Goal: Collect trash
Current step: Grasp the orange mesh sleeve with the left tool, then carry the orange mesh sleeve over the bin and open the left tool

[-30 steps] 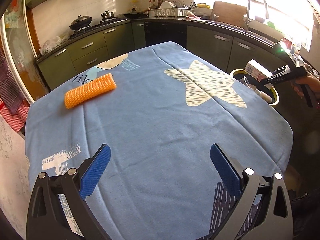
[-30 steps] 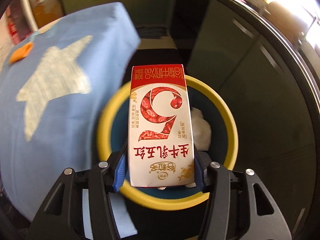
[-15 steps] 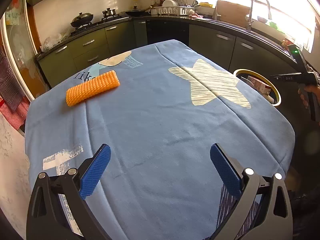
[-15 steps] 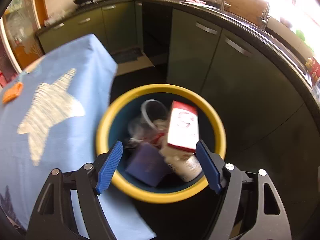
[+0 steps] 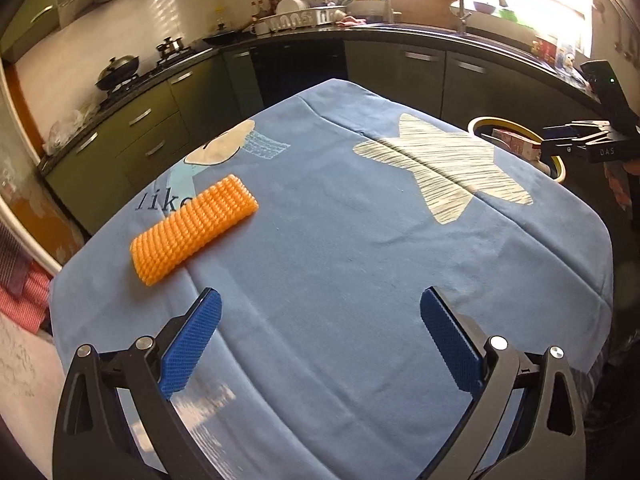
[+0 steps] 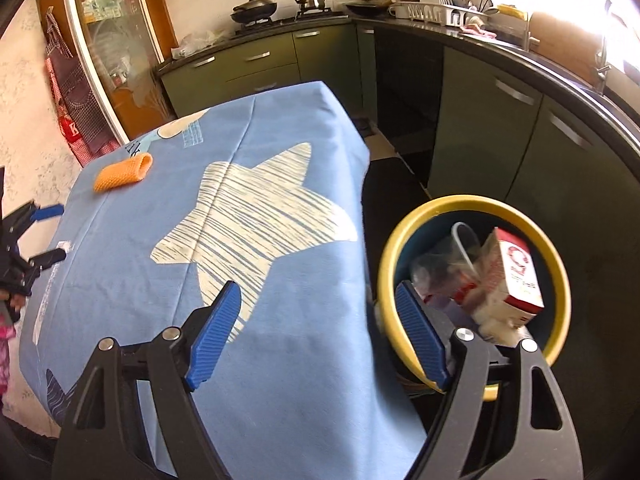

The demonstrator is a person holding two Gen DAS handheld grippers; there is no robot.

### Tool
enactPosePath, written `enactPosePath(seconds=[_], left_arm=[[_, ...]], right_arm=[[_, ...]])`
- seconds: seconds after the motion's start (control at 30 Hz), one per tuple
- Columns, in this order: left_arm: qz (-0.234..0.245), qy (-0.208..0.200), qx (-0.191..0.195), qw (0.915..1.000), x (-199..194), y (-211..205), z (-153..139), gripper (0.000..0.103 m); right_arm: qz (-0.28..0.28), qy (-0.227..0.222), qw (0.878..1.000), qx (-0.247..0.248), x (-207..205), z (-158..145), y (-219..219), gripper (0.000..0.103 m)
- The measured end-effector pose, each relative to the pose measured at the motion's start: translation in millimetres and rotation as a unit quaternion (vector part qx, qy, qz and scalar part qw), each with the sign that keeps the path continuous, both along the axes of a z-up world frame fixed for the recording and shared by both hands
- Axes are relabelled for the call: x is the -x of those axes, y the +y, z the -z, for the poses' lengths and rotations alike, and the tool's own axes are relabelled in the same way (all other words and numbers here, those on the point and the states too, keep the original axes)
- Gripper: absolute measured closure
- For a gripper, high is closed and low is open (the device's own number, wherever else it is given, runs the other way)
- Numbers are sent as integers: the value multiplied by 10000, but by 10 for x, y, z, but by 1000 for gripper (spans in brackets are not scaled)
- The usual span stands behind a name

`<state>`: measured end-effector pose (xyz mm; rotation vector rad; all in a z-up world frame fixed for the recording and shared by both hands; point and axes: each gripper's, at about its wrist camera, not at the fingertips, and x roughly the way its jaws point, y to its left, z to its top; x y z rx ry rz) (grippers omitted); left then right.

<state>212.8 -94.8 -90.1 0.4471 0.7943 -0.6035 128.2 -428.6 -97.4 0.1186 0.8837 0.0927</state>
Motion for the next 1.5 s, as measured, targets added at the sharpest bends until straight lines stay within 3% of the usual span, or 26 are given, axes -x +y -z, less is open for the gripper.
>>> enactPosePath(seconds=[0.27, 0.43, 0.63, 0.9, 1.07, 1.4, 1.5], left_arm=[[548, 55, -447, 9975, -1131, 266, 125, 5], [779, 312, -597, 9947, -1706, 297, 333, 5], [1108, 784, -540, 9893, -1958, 253, 519, 5], [1034, 1238, -279, 9865, -2038, 375, 559, 6], [562, 1167, -274, 9912, -1799, 492, 495, 33], [-388, 1001, -165, 9941, -1235, 518, 396, 59], [-557, 950, 40, 9939, -1013, 473, 293, 76]], right_arm=[[75, 201, 9997, -69, -203, 139, 205, 28], [119, 269, 9996, 39, -294, 112, 238, 28], [131, 343, 9993, 63, -405, 100, 240, 27], [11, 427, 9991, 63, -455, 162, 305, 27], [-38, 385, 9993, -6, -401, 166, 310, 27], [-252, 243, 9992, -166, -71, 124, 301, 27], [-238, 181, 9994, -184, 75, 85, 229, 27]])
